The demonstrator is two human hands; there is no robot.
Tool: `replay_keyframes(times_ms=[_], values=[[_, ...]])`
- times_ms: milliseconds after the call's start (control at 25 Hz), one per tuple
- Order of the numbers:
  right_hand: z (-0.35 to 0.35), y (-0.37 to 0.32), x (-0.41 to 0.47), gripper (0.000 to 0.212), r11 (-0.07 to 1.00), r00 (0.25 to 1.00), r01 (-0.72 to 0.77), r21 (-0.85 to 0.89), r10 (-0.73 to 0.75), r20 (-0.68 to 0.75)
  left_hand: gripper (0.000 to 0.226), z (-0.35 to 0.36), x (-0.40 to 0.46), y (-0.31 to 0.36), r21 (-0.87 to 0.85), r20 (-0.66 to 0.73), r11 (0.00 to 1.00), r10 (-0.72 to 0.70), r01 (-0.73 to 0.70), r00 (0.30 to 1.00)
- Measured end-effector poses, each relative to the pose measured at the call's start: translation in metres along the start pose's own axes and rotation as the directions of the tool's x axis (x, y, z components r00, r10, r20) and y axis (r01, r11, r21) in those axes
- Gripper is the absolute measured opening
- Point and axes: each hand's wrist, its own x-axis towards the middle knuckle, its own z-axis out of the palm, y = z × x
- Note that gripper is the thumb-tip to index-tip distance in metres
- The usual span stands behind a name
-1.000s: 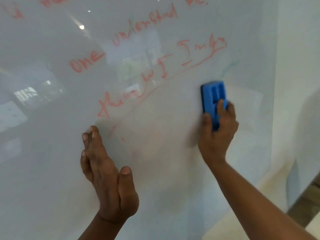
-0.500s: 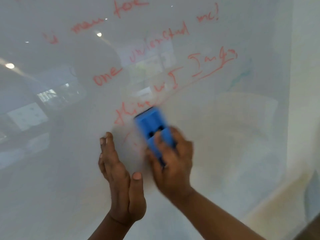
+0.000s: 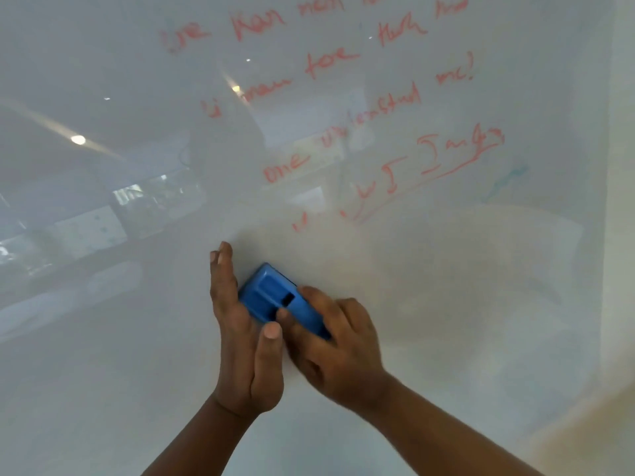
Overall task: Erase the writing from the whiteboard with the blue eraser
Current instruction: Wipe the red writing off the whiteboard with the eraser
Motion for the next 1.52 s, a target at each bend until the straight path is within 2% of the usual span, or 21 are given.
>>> replay_keyframes(times_ms=[80, 200, 240, 360, 440, 520, 600, 640, 680, 760, 800, 840, 880, 960, 1040, 1160, 1200, 1280, 1400, 1440, 1520], values=[[-0.008, 0.019, 0.012, 0.041, 1.000, 1.000, -0.003, -0.018, 0.003, -0.018, 0.079, -0.010, 0.006, -0.003, -0.040, -0.016, 0.999, 0.007, -0.008, 1.000], [-0.001, 0.017, 0.033, 0.043, 0.968, 0.953, -0.250, 0.004, 0.246, -0.175, 0.078, -0.020, 0.009, -0.002, -0.057, -0.001, 0.998, 0.006, -0.006, 1.000], [0.006, 0.002, 0.031, 0.044, 0.969, 0.955, -0.249, 0.003, 0.246, -0.169, 0.078, -0.020, 0.009, 0.000, -0.062, -0.002, 0.998, 0.001, -0.002, 1.000], [0.018, -0.023, 0.017, 0.043, 0.994, 0.992, -0.105, 0.033, 0.107, -0.061, 0.074, -0.017, 0.018, 0.008, -0.073, -0.038, 0.997, 0.012, -0.014, 0.999], [0.014, -0.017, 0.018, 0.037, 0.996, 0.997, -0.072, 0.061, 0.073, -0.015, 0.072, -0.020, 0.031, 0.013, -0.106, -0.070, 0.994, 0.023, -0.030, 0.997], [0.008, -0.009, 0.023, 0.033, 0.997, 0.999, 0.030, 0.065, -0.032, 0.027, 0.072, -0.026, 0.041, 0.014, -0.105, -0.085, 0.994, 0.024, -0.033, 0.996], [0.001, 0.009, 0.042, 0.034, 0.990, 0.990, 0.138, 0.020, -0.138, -0.002, 0.075, -0.037, 0.048, 0.011, -0.045, -0.100, 0.998, 0.043, -0.048, 0.994], [-0.001, 0.020, 0.059, 0.036, 0.993, 0.992, 0.114, -0.020, -0.114, -0.051, 0.076, -0.043, 0.052, 0.008, -0.018, -0.109, 0.999, 0.048, -0.051, 0.993], [-0.002, 0.031, 0.077, 0.038, 0.999, 0.993, 0.012, -0.038, -0.016, -0.118, 0.077, -0.049, 0.056, 0.006, 0.001, -0.120, 0.999, 0.042, -0.042, 0.992], [-0.001, 0.036, 0.107, 0.040, 0.964, 0.936, -0.261, 0.053, 0.266, -0.229, 0.080, -0.057, 0.059, 0.004, 0.022, -0.138, 0.999, 0.031, -0.028, 0.990], [0.003, 0.027, 0.109, 0.041, 0.954, 0.923, -0.286, 0.089, 0.299, -0.242, 0.081, -0.059, 0.060, 0.004, 0.034, -0.142, 0.999, 0.041, -0.036, 0.989], [0.009, 0.012, 0.102, 0.041, 0.968, 0.946, -0.234, 0.091, 0.248, -0.210, 0.081, -0.062, 0.060, 0.003, 0.052, -0.141, 0.997, 0.057, -0.050, 0.988], [0.013, -0.004, 0.089, 0.039, 0.989, 0.979, -0.123, 0.079, 0.134, -0.152, 0.080, -0.064, 0.061, 0.002, 0.079, -0.141, 0.995, 0.078, -0.067, 0.987], [0.010, -0.014, 0.074, 0.035, 0.995, 0.996, 0.079, 0.055, -0.076, -0.047, 0.073, -0.073, 0.071, 0.000, 0.158, -0.168, 0.984, 0.107, -0.080, 0.980], [0.004, 0.005, 0.093, 0.036, 0.997, 0.995, 0.075, 0.034, -0.073, -0.068, 0.062, -0.083, 0.087, -0.002, 0.243, -0.212, 0.966, 0.135, -0.081, 0.968], [0.009, 0.022, 0.152, 0.041, 0.979, 0.953, -0.195, 0.050, 0.201, -0.228, 0.053, -0.091, 0.103, -0.004, 0.405, -0.210, 0.911, 0.175, -0.078, 0.962], [0.015, 0.015, 0.166, 0.041, 0.972, 0.943, -0.227, 0.065, 0.236, -0.236, 0.051, -0.091, 0.104, -0.004, 0.451, -0.196, 0.889, 0.187, -0.080, 0.963], [0.030, -0.011, 0.170, 0.038, 0.987, 0.971, -0.140, 0.082, 0.153, -0.181, 0.050, -0.093, 0.109, -0.003, 0.553, -0.151, 0.825, 0.236, -0.116, 0.960], [0.024, -0.006, 0.164, 0.033, 0.993, 0.989, 0.095, 0.070, -0.086, -0.125, 0.050, -0.109, 0.127, -0.001, 0.758, -0.087, 0.641, 0.286, -0.123, 0.954], [0.018, 0.009, 0.176, 0.036, 0.995, 0.986, 0.083, 0.056, -0.074, -0.147, 0.051, -0.115, 0.136, 0.000, 0.809, -0.092, 0.581, 0.284, -0.095, 0.954], [0.009, 0.034, 0.214, 0.040, 0.992, 0.960, -0.105, 0.076, 0.121, -0.254, 0.052, -0.121, 0.153, 0.002, 0.850, -0.113, 0.524, 0.288, -0.058, 0.951]])
